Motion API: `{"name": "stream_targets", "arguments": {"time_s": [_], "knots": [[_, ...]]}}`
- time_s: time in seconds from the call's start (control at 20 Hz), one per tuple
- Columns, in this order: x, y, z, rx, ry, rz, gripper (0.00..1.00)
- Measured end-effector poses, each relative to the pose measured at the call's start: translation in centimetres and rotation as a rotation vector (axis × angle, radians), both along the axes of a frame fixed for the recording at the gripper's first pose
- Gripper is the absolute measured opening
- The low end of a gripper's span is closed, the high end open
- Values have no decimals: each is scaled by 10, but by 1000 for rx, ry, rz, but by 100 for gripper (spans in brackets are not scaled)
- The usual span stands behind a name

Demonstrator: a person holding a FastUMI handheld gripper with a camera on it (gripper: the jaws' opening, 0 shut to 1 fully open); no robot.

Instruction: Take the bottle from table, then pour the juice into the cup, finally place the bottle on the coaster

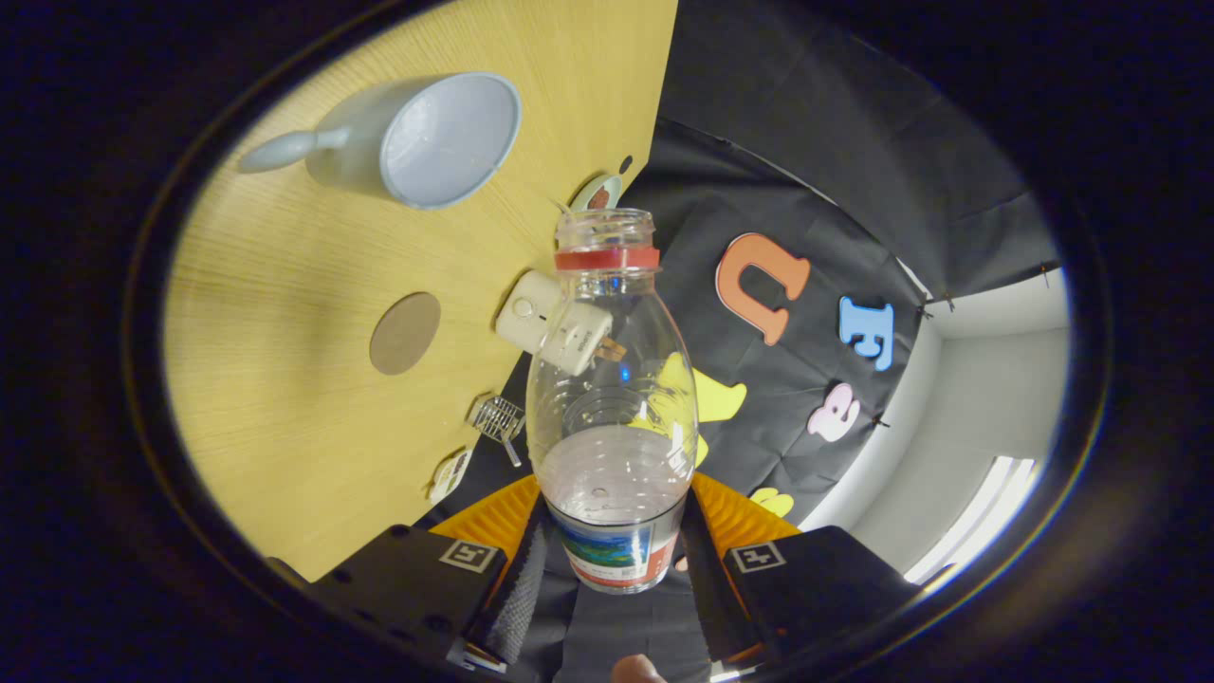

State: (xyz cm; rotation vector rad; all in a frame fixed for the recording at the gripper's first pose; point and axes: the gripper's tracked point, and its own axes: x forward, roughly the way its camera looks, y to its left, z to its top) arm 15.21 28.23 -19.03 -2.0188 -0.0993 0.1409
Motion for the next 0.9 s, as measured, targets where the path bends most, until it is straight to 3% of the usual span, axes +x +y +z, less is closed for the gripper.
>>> {"name": "stream_targets", "arguments": {"time_s": [0.35,0.5,0.65,0.9], "knots": [[-6,-5,-8,140,44,-17,75],[-13,-13,-29,308,155,-65,75],[-21,-16,-28,445,198,-77,75],[-37,-34,-21,782,324,-113,75]]}}
